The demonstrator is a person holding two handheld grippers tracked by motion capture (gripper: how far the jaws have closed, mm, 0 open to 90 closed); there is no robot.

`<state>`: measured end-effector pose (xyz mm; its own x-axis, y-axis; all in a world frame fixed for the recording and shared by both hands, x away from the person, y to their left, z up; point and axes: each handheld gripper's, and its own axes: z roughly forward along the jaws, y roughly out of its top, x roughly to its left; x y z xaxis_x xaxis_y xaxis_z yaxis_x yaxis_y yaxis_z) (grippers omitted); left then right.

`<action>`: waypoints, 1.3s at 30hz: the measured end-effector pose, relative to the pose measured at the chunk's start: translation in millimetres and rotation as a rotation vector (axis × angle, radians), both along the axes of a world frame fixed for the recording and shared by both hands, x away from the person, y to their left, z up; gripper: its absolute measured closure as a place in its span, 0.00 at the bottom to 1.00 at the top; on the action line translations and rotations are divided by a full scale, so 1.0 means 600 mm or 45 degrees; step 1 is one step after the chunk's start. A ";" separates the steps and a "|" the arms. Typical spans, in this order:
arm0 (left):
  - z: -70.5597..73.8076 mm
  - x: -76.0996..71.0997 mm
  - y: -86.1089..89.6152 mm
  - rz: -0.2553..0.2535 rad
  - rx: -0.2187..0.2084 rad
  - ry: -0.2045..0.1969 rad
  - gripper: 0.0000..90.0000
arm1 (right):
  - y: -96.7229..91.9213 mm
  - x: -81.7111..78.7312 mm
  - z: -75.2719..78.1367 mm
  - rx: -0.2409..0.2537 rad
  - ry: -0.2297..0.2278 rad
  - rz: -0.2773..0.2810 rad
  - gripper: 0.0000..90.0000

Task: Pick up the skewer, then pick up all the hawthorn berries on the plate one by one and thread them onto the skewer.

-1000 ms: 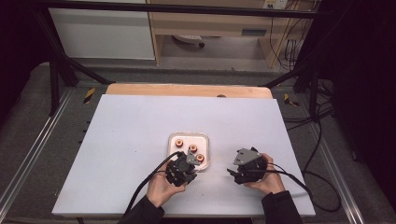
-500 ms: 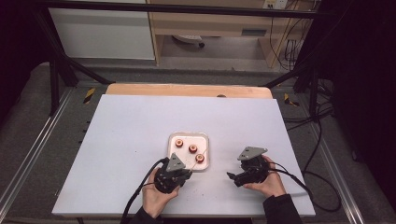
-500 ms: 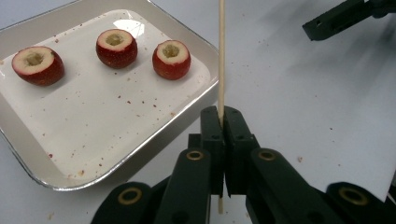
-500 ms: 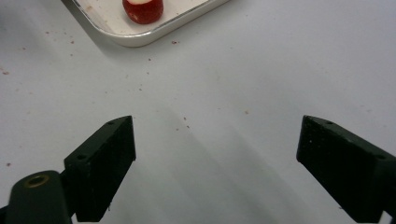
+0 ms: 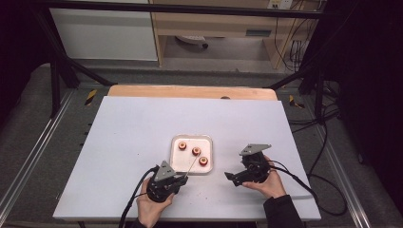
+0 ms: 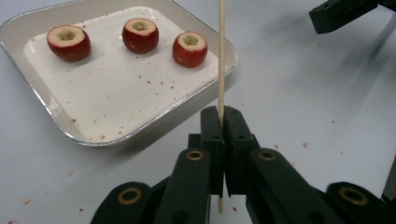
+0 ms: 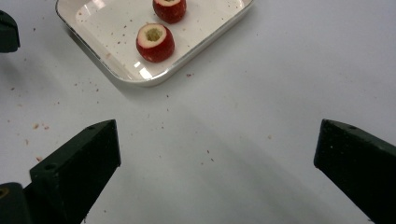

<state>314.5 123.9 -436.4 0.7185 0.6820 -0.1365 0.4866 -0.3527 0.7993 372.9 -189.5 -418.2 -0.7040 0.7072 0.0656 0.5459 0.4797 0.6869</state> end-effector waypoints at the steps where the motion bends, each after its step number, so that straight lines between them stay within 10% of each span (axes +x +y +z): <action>1: -0.001 0.000 0.002 0.002 -0.002 0.002 0.98 | 0.004 0.002 0.001 0.007 0.001 -0.002 0.01; 21: -0.009 -0.003 0.027 0.039 -0.023 0.002 0.98 | 0.094 0.041 0.030 0.038 0.070 -0.028 0.01; 39: -0.009 -0.001 0.035 0.054 -0.012 0.004 0.98 | 0.171 0.087 0.028 -0.152 0.254 0.034 0.21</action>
<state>314.0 144.7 -442.1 0.6886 0.7105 -0.1450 0.5033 -0.3243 0.8010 424.9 -86.9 -401.4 -0.7041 0.6995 0.1222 0.6512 0.5674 0.5040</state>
